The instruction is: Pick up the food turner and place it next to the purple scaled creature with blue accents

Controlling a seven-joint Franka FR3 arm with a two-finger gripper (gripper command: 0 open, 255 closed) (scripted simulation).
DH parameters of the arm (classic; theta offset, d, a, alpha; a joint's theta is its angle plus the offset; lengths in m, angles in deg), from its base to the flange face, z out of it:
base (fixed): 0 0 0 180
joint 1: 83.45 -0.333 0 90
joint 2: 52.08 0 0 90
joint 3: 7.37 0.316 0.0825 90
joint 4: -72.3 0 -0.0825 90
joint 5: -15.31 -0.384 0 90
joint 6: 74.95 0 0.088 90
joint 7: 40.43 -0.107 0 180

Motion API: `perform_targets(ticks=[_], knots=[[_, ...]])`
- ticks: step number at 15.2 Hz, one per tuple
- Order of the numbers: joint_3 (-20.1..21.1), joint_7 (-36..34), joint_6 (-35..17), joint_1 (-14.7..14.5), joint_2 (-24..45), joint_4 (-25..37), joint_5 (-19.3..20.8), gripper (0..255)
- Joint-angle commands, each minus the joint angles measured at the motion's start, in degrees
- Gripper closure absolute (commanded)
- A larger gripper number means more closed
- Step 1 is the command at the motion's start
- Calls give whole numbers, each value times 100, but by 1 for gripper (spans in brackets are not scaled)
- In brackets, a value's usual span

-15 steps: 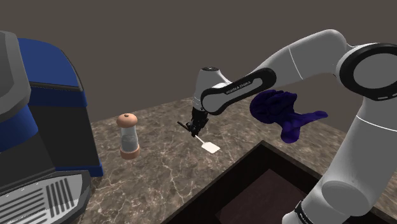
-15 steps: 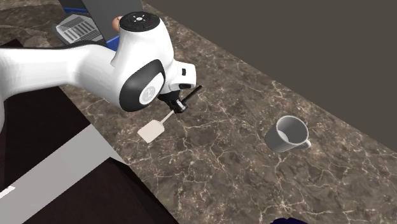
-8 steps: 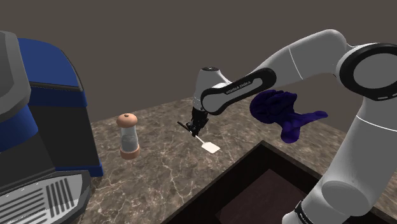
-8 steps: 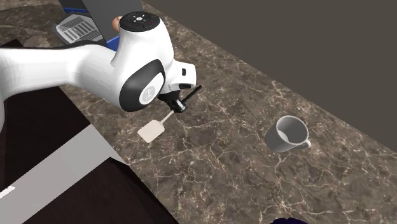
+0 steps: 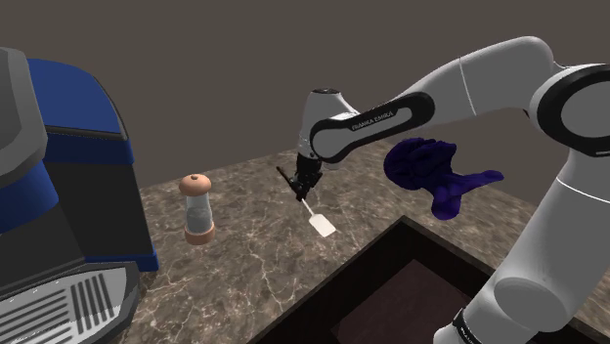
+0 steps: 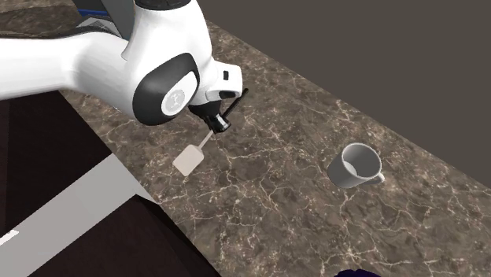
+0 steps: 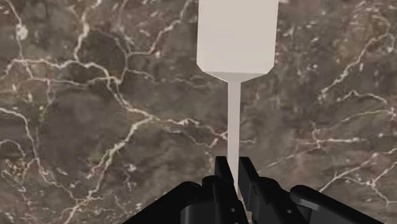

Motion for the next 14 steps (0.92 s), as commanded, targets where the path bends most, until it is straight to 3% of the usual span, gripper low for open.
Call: perform_targets(ticks=[1,14], knots=[[4,25,145,4,-78,68,-35,255],[4,147,1102,23,-477,645,-198,255]])
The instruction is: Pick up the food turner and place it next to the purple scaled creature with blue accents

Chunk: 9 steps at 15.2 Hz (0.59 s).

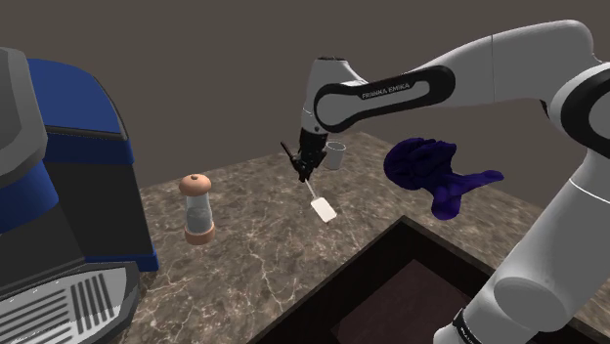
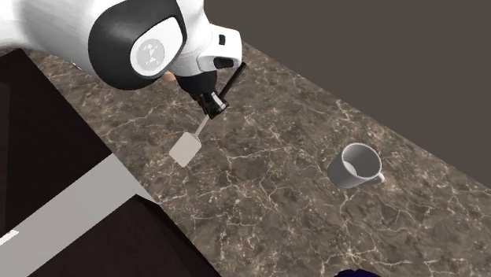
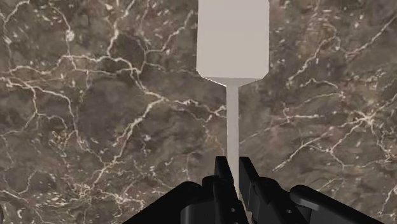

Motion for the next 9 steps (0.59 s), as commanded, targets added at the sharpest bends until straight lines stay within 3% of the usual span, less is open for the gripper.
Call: perform_targets(ticks=[1,9], knots=[[-2,15,146,2,-53,93,-19,255],[-10,54,745,9,-187,564,-67,255]])
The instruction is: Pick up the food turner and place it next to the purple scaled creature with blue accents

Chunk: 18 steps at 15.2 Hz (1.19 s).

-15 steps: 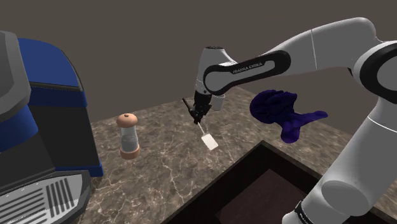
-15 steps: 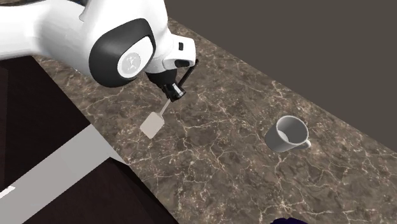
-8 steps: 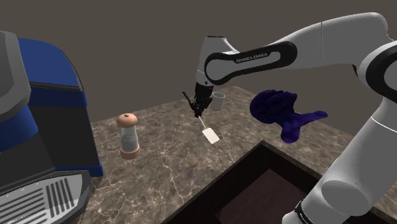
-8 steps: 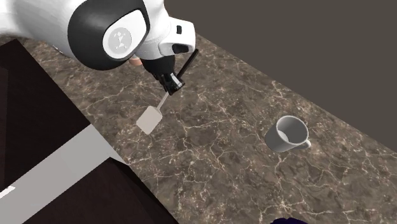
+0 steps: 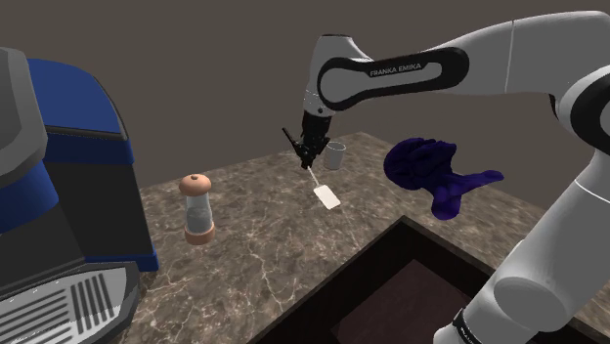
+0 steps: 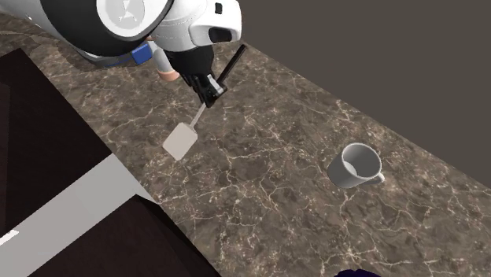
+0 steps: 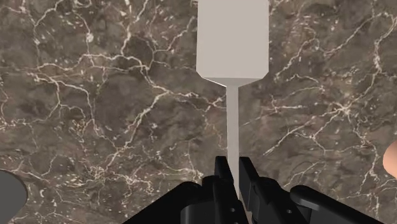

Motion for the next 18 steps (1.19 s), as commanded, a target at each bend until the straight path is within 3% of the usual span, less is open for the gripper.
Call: perform_targets(ticks=[1,18], knots=[[2,0,153,-2,-20,131,-7,255],[0,11,1467,0,-9,1456,-6,255]])
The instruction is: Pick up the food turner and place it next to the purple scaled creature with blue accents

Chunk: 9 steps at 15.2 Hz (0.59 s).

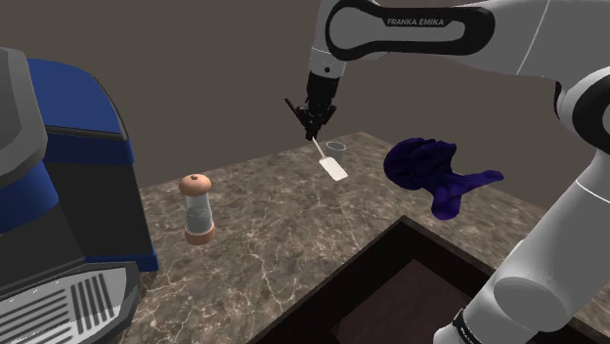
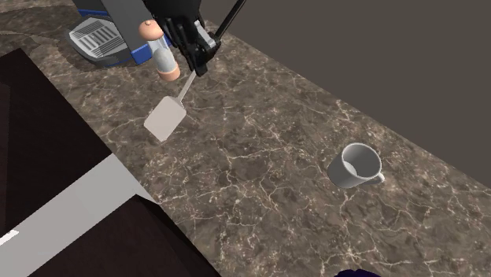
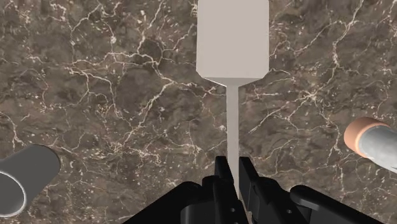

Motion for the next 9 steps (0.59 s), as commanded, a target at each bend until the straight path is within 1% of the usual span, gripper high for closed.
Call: perform_targets(ticks=[1,9], knots=[[-2,5,171,3,37,203,11,255],[15,-23,833,-14,201,1022,60,255]])
